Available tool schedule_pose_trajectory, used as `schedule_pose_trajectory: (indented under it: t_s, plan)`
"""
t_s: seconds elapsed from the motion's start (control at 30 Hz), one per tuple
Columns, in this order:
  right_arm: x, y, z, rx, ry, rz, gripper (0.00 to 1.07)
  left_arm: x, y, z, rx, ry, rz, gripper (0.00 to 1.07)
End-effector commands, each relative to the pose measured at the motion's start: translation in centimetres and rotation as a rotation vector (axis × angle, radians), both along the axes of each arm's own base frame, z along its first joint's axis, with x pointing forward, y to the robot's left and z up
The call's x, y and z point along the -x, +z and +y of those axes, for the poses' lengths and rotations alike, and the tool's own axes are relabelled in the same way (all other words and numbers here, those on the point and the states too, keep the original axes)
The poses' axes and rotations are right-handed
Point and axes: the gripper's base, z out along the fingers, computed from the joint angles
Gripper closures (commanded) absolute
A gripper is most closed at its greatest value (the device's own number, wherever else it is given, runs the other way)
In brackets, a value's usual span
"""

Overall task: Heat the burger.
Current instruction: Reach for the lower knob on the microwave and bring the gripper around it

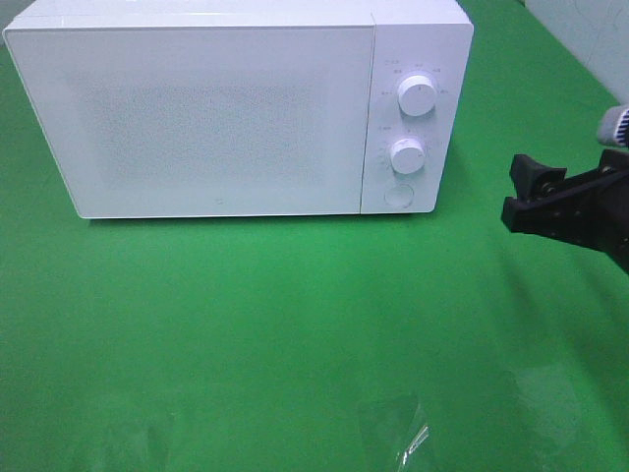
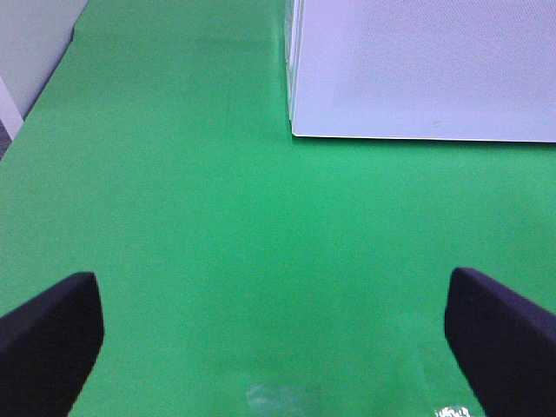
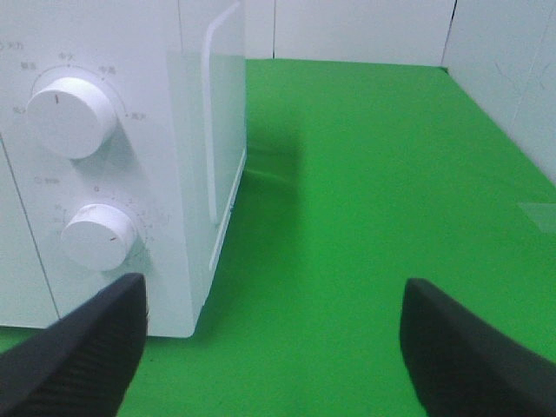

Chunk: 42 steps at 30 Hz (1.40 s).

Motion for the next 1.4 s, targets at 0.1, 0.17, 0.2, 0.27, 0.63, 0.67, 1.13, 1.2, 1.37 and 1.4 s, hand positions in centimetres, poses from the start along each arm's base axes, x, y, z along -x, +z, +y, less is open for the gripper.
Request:
schedule_pose_trajectory:
  t_s: [0.1, 0.17, 0.2, 0.27, 0.63, 0.67, 1.13, 1.2, 1.37, 1.4]
  plan:
    - [1.1, -0.7, 2.2, 0.011, -0.047, -0.033, 0.31, 0.4, 0.0, 0.0, 0.001, 0.001, -0.019, 0.06]
    - [1.2, -0.8, 2.5, 0.012, -0.048, -0.036, 0.31, 0.4, 0.0, 0.0, 0.001, 0.001, -0.019, 0.06]
    - [1.2, -0.8, 2.5, 0.012, -0.048, -0.036, 0.31, 0.4, 0.0, 0.0, 0.001, 0.001, -0.019, 0.06]
    - [1.5, -0.9, 3.2, 0.015, -0.065, -0.029, 0.31, 0.4, 0.0, 0.0, 0.001, 0.001, -0.019, 0.06]
    - [1.0, 1.2, 7.7, 0.086, -0.065, -0.083, 0.31, 0.4, 0.0, 0.0, 0.001, 0.001, -0.019, 0.06]
    - [1.0, 1.2, 7.7, 0.086, -0.065, -0.083, 0.31, 0.4, 0.0, 0.0, 0.001, 0.001, -0.019, 0.06]
    - [-0.5, 0.3, 9.5, 0.098, -0.081, -0.144, 0.31, 0.4, 0.0, 0.0, 0.001, 0.001, -0.019, 0.06]
    - [-0.9, 0.0, 10.0, 0.086, -0.074, -0.142, 0.31, 0.4, 0.0, 0.0, 0.001, 0.001, -0.019, 0.06]
    - [-2.3, -0.4, 10.6, 0.057, -0.077, -0.14, 0.31, 0.4, 0.0, 0.0, 0.001, 0.001, -0.019, 0.06]
    - [-3.3, -0.5, 10.7, 0.05, -0.081, -0.136, 0.31, 0.4, 0.0, 0.0, 0.001, 0.001, -0.019, 0.06]
